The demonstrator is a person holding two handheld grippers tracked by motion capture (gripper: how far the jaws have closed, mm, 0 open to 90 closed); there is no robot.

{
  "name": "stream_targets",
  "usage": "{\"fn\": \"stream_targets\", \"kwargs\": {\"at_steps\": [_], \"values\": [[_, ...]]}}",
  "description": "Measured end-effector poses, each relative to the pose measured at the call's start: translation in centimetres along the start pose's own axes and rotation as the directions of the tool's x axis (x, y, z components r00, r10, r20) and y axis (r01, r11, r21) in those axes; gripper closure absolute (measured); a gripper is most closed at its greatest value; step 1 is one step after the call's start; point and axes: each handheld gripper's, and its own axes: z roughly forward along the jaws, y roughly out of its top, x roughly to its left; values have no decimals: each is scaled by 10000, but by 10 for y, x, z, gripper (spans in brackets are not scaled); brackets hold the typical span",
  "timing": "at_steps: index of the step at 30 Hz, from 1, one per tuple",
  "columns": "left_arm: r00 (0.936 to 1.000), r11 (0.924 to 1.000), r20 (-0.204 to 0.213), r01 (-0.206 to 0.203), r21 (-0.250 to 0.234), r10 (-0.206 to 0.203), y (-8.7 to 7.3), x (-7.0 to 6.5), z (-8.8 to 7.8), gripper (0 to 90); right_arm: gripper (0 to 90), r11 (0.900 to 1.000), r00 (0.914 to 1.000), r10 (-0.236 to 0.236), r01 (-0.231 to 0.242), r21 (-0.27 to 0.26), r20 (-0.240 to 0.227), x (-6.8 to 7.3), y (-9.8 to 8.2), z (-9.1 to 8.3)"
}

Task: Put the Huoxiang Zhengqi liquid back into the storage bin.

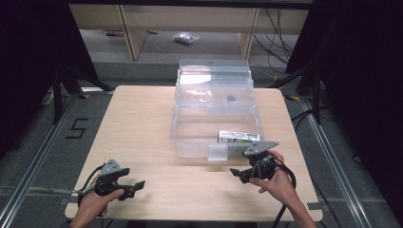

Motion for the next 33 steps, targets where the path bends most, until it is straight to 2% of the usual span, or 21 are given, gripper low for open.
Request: {"fn": "stream_targets", "kwargs": {"at_steps": [2, 3, 6, 7, 8, 10, 12, 14, 15, 16, 17, 19, 20, 21, 24, 28, 29, 30, 31, 32, 33], "values": [[10000, 10000, 8, -2, -7, 2, 0, 0, 0, 160, 233, 9999, 10000, 61, -61, -79, 38, -1, -5, 2], [10000, 10000, 3, -3, -9, 3, 0, 0, 0, 159, 234, 9990, 9991, 415, -415, -179, 24, 2, -7, 3], [10000, 9999, 27, 66, -107, -65, 0, 0, 0, 159, 233, 9997, 9999, 105, -107, -204, -122, -1, -11, 5], [10000, 9999, 44, 49, -101, -48, 0, 0, 0, 159, 232, 9994, 9995, 313, -314, -132, -98, 0, -12, 4], [10000, 10000, 26, -27, -63, 27, 0, 0, 0, 159, 231, 9989, 9995, 310, -310, -359, 6, 1, -14, 6], [10000, 9999, 30, 57, -94, -57, 0, 0, 0, 159, 231, 9994, 9994, 297, -300, -181, -188, 1, -16, 5], [10000, 10000, 15, -45, 7, 45, 0, 0, 0, 160, 230, 9986, 9991, 412, -411, -321, 33, 3, -21, 7], [10000, 9999, 27, 60, -101, -60, 0, -1, 0, 159, 230, 9980, 9982, 583, -585, -237, -121, 5, -24, 8], [10000, 9999, 28, 53, -98, -53, 0, -1, 0, 159, 227, 9978, 9980, 626, -628, -197, -106, 5, -27, 7], [10000, 10000, 14, 26, -63, -26, 0, 0, 0, 159, 222, 9988, 9989, 457, -458, -165, -85, 4, -28, 7], [10000, 10000, 6, -45, 16, 45, 0, 0, 0, 159, 222, 9979, 9982, 600, -601, -252, -54, 6, -31, 8], [10000, 9999, 21, 63, -107, -63, 0, -1, 0, 159, 221, 9973, 9973, 730, -730, 5, -107, 9, -35, 7], [9997, 9995, 11, -263, 182, 263, 0, 1, -2, 160, 221, 9974, 9974, 707, -709, -118, -159, 10, -37, 8], [9995, 9993, 32, -320, 212, 319, 0, 2, -2, 159, 220, 9978, 9977, 651, -649, 112, -185, 10, -38, 6], [9995, 9993, 32, -323, 212, 322, 0, 2, -2, 159, 217, 9969, 9971, 762, -761, 195, 0, 12, -43, 8], [9996, 9994, 10, -299, 195, 299, 0, 2, -2, 159, 208, 9966, 9969, 772, -768, 300, -153, 13, -46, 9], [9996, 9994, 11, -285, 185, 285, 0, 1, -2, 159, 206, 9963, 9971, 739, -730, 442, -181, 15, -49, 11], [9996, 9994, 8, -297, 194, 297, 0, 1, -2, 159, 206, 9980, 9987, 382, -365, 514, -332, 13, -49, 12], [9995, 9992, 24, -325, 218, 324, 0, 2, -2, 159, 206, 9982, 9987, 446, -436, 423, -231, 14, -50, 13], [9995, 9993, 24, -318, 212, 318, 0, 1, -2, 159, 205, 9954, 9974, 661, -639, 714, -301, 15, -50, 11], [9995, 9992, 22, -327, 208, 327, 0, 1, -2, 160, 205, 9941, 9961, 865, -852, 677, -167, 16, -51, 12]]}}
